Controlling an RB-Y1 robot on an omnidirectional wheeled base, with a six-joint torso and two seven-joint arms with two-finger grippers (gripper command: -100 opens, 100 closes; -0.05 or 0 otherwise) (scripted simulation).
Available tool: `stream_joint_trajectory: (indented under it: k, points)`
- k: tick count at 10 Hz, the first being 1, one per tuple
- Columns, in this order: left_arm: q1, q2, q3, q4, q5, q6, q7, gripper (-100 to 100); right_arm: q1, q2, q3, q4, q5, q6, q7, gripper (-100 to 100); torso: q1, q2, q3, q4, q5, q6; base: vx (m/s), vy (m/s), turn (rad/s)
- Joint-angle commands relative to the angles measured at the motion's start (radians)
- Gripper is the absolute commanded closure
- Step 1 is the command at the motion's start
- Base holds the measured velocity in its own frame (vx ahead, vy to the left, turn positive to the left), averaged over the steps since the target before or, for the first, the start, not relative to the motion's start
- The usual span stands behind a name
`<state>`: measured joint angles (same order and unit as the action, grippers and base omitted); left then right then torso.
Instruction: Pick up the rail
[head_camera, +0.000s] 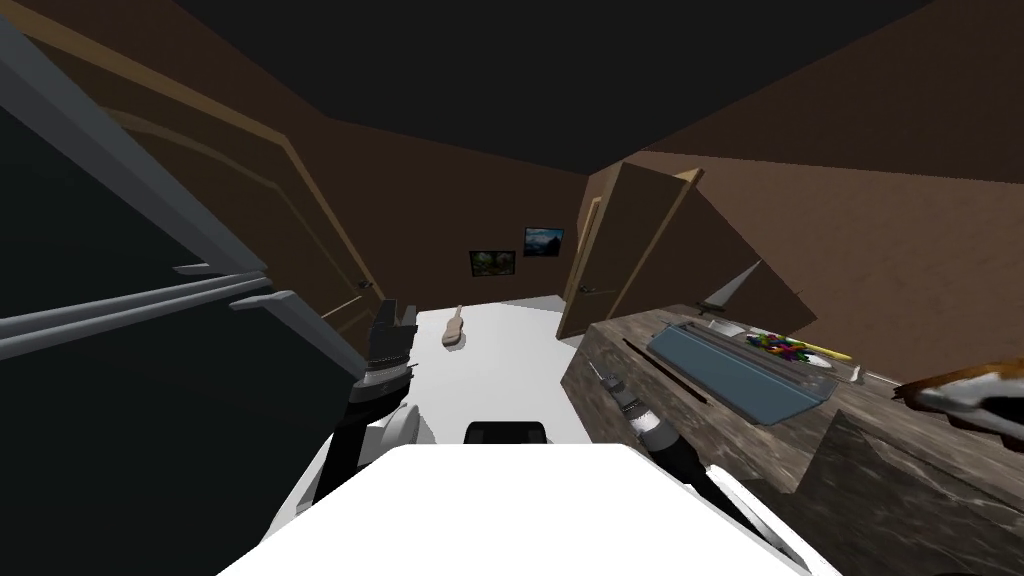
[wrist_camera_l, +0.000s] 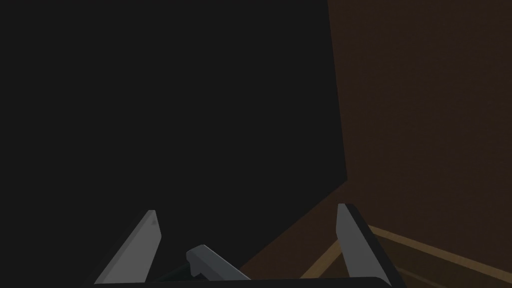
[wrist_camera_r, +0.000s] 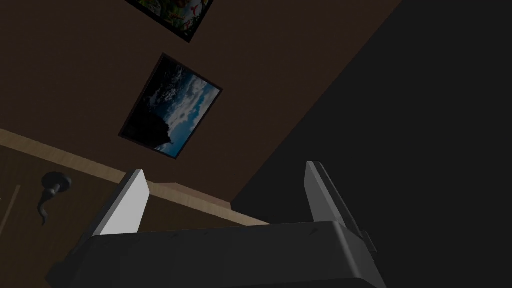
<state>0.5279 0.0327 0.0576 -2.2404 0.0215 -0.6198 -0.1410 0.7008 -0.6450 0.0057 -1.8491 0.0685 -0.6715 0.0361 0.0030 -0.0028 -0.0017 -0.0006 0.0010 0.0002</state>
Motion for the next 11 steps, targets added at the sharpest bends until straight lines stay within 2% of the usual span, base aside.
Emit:
stream_joint_trajectory:
  k: [1,2,3,4,5,6,8,9,10,11]
  points:
    - [0.0,0.0,0.0,0.0,0.0,0.0,0.0,0,0.028,-0.05,0.009,0.05,0.005,0.005,0.0,-100,0.0,0.0,0.0,0.0,0.0,0.0,0.067,0.083,0.099]
    - [0.0,0.0,0.0,0.0,0.0,0.0,0.0,0,0.028,-0.066,0.009,0.061,0.005,0.005,0.0,-100,0.001,0.0,0.0,0.0,0.0,0.0,0.068,0.064,0.057]
    - [0.0,0.0,0.0,0.0,0.0,0.0,0.0,0,0.052,-0.108,0.017,0.092,0.01,-0.001,0.0,-100,0.001,-0.001,0.0,0.0,0.0,0.0,0.092,0.063,0.145]
    - [0.0,0.0,0.0,0.0,0.0,0.0,0.0,0,0.052,-0.122,0.017,0.118,0.01,-0.001,0.0,-100,0.001,-0.002,-0.001,0.0,0.0,0.0,0.078,0.053,0.055]
    - [0.0,0.0,0.0,0.0,0.0,0.0,0.0,0,0.052,-0.122,0.017,0.122,0.01,-0.001,0.0,-100,0.0,-0.001,-0.001,0.0,0.0,0.0,0.029,0.02,-0.02]
    - [0.0,0.0,0.0,0.0,0.0,0.0,0.0,0,0.077,-0.165,0.026,0.166,0.014,-0.008,0.0,-100,-0.002,0.001,0.001,0.0,0.0,0.0,0.048,0.031,0.092]
    - [0.0,0.0,0.0,0.0,0.0,0.0,0.0,0,0.077,-0.179,0.026,0.182,0.014,-0.008,0.0,-100,-0.001,0.0,0.0,0.0,0.0,0.0,0.045,0.031,0.04]
    - [0.0,0.0,0.0,0.0,0.0,0.0,0.0,0,0.102,-0.227,0.035,0.223,0.019,-0.014,0.001,-100,-0.002,0.002,0.001,0.0,0.0,0.0,0.055,0.047,0.099]
    - [0.0,0.0,0.0,0.0,0.0,0.0,0.0,0,0.102,-0.239,0.035,0.241,0.019,-0.014,0.001,-100,-0.001,0.001,0.001,0.0,0.0,0.0,0.071,0.051,0.066]
    - [0.0,0.0,0.0,0.0,0.0,0.0,0.0,0,0.126,-0.271,0.045,0.281,0.024,-0.02,0.002,-100,0.0,0.0,0.0,0.0,0.0,0.0,0.099,0.061,0.11]
